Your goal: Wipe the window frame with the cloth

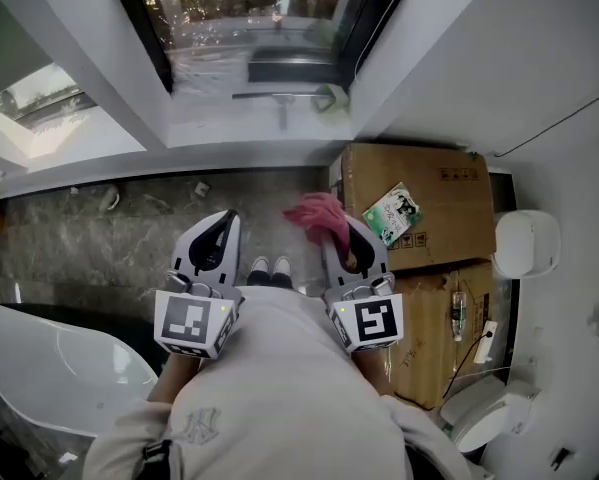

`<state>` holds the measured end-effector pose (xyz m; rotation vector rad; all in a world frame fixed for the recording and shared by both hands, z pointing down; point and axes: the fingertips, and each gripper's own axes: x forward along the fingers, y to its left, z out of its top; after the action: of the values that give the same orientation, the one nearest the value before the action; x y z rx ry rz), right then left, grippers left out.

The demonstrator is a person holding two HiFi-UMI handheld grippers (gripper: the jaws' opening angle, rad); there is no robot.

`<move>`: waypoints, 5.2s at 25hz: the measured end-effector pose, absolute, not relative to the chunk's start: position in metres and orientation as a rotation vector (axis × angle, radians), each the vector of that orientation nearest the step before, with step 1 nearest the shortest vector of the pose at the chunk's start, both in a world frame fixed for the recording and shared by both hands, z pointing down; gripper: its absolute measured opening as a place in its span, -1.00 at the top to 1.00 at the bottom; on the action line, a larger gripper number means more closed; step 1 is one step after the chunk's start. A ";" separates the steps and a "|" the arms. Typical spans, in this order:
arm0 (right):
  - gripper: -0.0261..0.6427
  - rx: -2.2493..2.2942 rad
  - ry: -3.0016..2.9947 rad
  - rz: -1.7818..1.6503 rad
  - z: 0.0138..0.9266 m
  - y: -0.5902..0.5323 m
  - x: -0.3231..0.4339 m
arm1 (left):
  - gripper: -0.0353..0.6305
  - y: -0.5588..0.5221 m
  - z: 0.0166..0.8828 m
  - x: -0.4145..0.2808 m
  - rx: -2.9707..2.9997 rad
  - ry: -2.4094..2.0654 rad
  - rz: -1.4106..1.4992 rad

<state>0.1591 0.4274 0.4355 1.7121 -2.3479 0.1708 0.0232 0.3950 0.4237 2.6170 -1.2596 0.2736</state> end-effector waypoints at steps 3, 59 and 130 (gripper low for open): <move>0.68 1.720 -2.355 0.166 0.434 0.431 0.162 | 0.87 0.396 0.424 0.028 2.630 -1.251 0.285; 0.68 1.613 -2.387 0.318 0.461 0.188 0.067 | 0.87 0.155 0.450 -0.154 2.381 -1.570 0.299; 0.68 1.844 -2.313 0.278 0.457 -0.023 0.035 | 0.87 -0.091 0.439 -0.142 2.624 -1.290 0.253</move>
<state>0.0352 -0.0230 0.4567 1.8442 -2.3127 0.2781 -0.1424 -0.0908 0.4395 2.6237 -1.2898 0.2527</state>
